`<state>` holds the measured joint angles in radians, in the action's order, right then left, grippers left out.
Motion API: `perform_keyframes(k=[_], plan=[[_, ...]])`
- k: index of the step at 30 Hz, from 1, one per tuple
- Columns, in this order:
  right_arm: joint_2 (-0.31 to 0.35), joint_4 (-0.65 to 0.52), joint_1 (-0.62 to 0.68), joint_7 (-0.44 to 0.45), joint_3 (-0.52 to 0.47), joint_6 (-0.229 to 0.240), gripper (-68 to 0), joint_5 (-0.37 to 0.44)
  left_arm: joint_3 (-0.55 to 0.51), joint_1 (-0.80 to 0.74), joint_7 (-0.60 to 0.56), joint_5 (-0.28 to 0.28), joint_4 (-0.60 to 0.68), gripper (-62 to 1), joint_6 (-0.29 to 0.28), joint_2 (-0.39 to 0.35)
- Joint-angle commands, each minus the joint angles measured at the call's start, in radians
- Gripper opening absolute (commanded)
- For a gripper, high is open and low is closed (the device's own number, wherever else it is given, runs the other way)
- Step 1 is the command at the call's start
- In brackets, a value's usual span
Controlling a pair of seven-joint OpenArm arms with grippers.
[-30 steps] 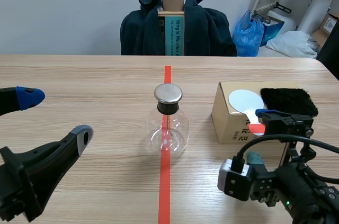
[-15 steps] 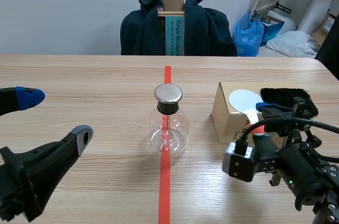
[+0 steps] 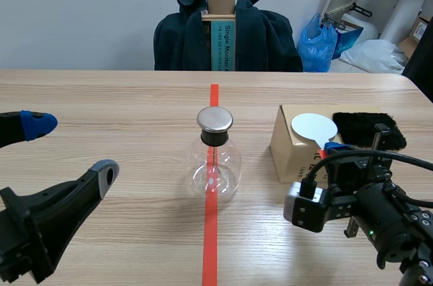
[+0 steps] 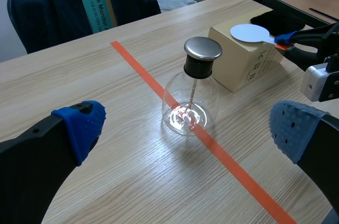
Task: Do the electroscope experiment.
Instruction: 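Pick up the white charging plate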
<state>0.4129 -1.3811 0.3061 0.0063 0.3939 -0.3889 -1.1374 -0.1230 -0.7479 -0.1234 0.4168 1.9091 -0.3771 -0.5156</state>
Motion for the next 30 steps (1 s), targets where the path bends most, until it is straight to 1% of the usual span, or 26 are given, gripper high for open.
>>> perform_keyframes(k=[1, 5, 9, 12, 15, 17, 18, 21, 23, 26, 28, 30], plan=[[0.016, -0.023, -0.007, 0.000, -0.009, -0.011, -66.9, -0.004, -0.001, 0.003, -0.014, 0.006, 0.016, 1.4, -0.003, 0.005], [0.017, -0.023, -0.007, 0.000, -0.010, -0.011, -66.9, -0.004, -0.001, 0.003, -0.014, 0.006, 0.016, 1.4, -0.003, 0.005], [0.024, -0.026, -0.001, 0.003, -0.035, -0.015, -66.9, -0.004, -0.001, 0.003, -0.014, 0.006, 0.016, 1.4, -0.003, 0.005], [0.057, -0.034, -0.001, 0.019, -0.051, -0.041, -66.9, -0.004, -0.001, 0.003, -0.014, 0.006, 0.016, 1.4, -0.003, 0.005], [0.100, -0.052, -0.001, 0.040, -0.074, -0.049, -66.9, -0.004, -0.001, 0.003, -0.013, 0.006, 0.016, 1.4, -0.003, 0.005], [0.128, -0.068, -0.001, 0.042, -0.102, -0.064, -66.9, -0.003, -0.001, 0.003, -0.013, 0.006, 0.016, 1.4, -0.003, 0.005], [0.142, -0.077, -0.001, 0.048, -0.120, -0.064, -66.9, -0.003, -0.001, 0.003, -0.013, 0.006, 0.016, 1.4, -0.003, 0.005], [0.182, -0.108, -0.001, 0.098, -0.189, -0.071, -66.9, 0.002, -0.001, 0.003, -0.013, 0.006, 0.016, 1.4, -0.003, 0.005], [0.212, -0.143, 0.002, 0.130, -0.243, -0.088, -66.9, 0.039, -0.001, 0.003, -0.013, 0.006, 0.016, 1.4, -0.003, 0.005], [0.259, -0.233, 0.021, 0.148, -0.332, -0.104, -66.9, 0.112, -0.001, 0.003, -0.014, 0.006, 0.016, 1.4, -0.003, 0.005], [0.285, -0.297, 0.042, 0.151, -0.395, -0.138, -66.9, 0.164, -0.001, 0.003, -0.014, 0.006, 0.016, 1.4, -0.003, 0.005], [0.304, -0.358, 0.061, 0.150, -0.459, -0.186, -66.9, 0.211, -0.001, 0.003, -0.014, 0.006, 0.016, 1.4, -0.003, 0.005]])
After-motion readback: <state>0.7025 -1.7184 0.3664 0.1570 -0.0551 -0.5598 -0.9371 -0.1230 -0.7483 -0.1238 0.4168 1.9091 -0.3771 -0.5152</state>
